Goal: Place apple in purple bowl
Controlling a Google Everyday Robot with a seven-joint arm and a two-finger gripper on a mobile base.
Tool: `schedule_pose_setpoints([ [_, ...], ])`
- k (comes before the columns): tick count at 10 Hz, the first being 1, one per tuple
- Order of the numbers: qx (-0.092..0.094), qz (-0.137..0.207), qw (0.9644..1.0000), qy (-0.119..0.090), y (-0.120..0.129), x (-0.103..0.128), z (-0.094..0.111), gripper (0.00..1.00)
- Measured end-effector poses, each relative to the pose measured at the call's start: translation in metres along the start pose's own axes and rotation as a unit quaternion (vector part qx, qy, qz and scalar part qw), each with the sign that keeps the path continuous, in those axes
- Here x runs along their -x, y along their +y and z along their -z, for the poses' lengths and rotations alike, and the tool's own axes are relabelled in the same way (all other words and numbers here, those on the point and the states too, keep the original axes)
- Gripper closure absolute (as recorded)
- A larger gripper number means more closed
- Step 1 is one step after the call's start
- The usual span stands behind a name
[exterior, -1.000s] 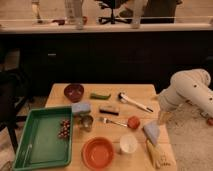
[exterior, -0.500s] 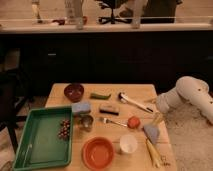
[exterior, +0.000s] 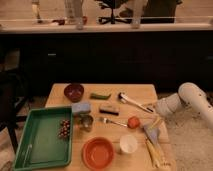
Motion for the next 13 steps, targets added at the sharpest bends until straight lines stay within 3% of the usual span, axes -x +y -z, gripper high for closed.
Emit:
schedule_pose_setpoints([
  [3,0.001,-0.008,0.9999,-0.007,0.0,-0.003,-0.016,0.2],
  [4,-0.002,-0.012,0.9996,-0.024,0.0,-0.004,-0.023,0.2],
  [7,-0.004,-0.014,0.9991,-0.039,-0.002,-0.003,-0.037,0.2],
  [13,0.013,-0.019,0.9987,-0.045,-0.007,-0.002,-0.057,0.2],
])
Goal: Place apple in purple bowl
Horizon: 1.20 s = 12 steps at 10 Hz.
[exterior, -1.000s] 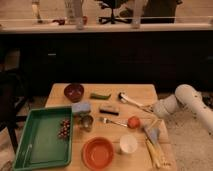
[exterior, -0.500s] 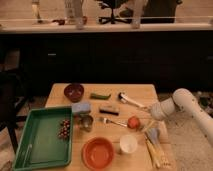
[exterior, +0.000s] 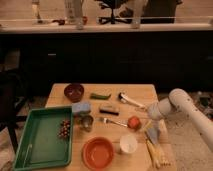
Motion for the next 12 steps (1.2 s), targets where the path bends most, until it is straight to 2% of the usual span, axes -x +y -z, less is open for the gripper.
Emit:
schedule_pose_setpoints([
  [6,0.018,-0.002,0.9998,0.005,-0.005,-0.006,-0.016,0.2],
  [9,0.023,-0.004,0.9997,0.008,-0.006,-0.008,-0.02,0.24],
  [10,0.023,-0.005,0.9997,0.008,-0.006,-0.008,-0.02,0.3],
  [12,0.023,-0.005,0.9997,0.008,-0.006,-0.008,-0.02,0.5],
])
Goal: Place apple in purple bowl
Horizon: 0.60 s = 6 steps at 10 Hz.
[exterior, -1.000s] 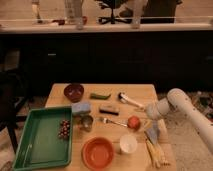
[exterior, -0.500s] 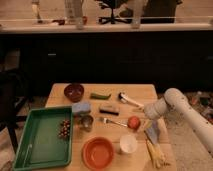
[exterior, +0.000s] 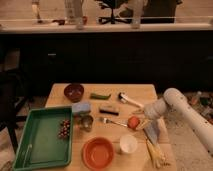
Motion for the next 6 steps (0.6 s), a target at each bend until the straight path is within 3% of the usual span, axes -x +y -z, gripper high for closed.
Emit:
schedule_pose_setpoints([
  [3,0.0,0.0,1.0,-0.001,0.0,-0.0001,-0.001,0.82],
  [5,0.001,0.0,1.0,0.0,0.0001,-0.0001,-0.001,0.98],
  [6,0.0,0.0,1.0,0.0,0.0001,-0.0002,-0.001,1.0],
])
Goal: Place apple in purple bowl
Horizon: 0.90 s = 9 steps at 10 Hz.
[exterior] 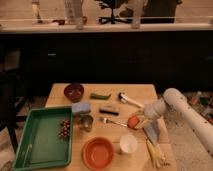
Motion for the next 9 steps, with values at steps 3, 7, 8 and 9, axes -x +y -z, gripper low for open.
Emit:
schedule_pose_setpoints([
  [3,0.0,0.0,1.0,0.001,0.0,0.0,0.0,1.0],
  [7,0.018,0.014,0.9994,0.025,0.0,0.033,-0.002,1.0],
  [8,0.018,0.021,0.9993,0.026,-0.001,0.043,-0.001,1.0],
  [9,0.018,0.027,0.9991,0.025,-0.003,0.051,-0.001,1.0],
])
